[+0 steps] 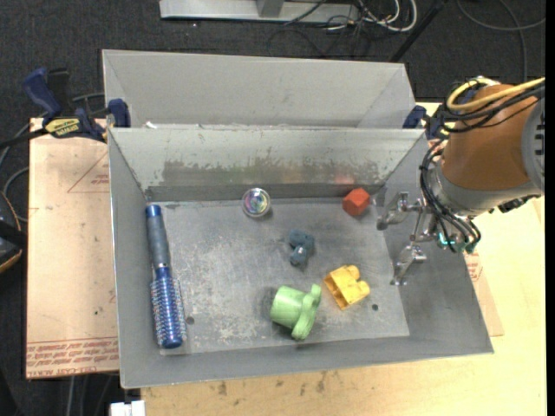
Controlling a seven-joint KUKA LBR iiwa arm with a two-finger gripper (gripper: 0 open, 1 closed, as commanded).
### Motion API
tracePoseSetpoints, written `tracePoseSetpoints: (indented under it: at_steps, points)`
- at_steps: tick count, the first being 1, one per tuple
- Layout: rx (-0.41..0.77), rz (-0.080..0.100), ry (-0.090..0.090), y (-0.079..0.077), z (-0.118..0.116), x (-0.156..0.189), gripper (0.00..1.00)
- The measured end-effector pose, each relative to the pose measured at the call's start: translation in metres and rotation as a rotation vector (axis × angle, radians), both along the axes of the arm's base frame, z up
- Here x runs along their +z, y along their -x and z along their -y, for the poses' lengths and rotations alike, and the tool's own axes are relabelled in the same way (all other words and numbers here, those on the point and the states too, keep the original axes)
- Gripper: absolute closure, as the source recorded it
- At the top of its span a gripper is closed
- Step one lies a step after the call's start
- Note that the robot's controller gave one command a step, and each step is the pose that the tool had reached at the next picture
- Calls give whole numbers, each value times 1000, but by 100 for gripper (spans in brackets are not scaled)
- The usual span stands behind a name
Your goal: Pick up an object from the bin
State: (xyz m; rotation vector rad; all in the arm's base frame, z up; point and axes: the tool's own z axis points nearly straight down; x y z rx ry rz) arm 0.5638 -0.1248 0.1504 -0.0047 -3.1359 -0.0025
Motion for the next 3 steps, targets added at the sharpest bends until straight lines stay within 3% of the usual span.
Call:
tracePoseSetpoints:
  at_steps: [1, 2, 3]
  points:
    - [233, 14, 4, 41, -46, -76, 0]
    - [235, 20, 5, 39, -47, -74, 100]
    - [313, 17, 3, 39, -51, 70, 100]
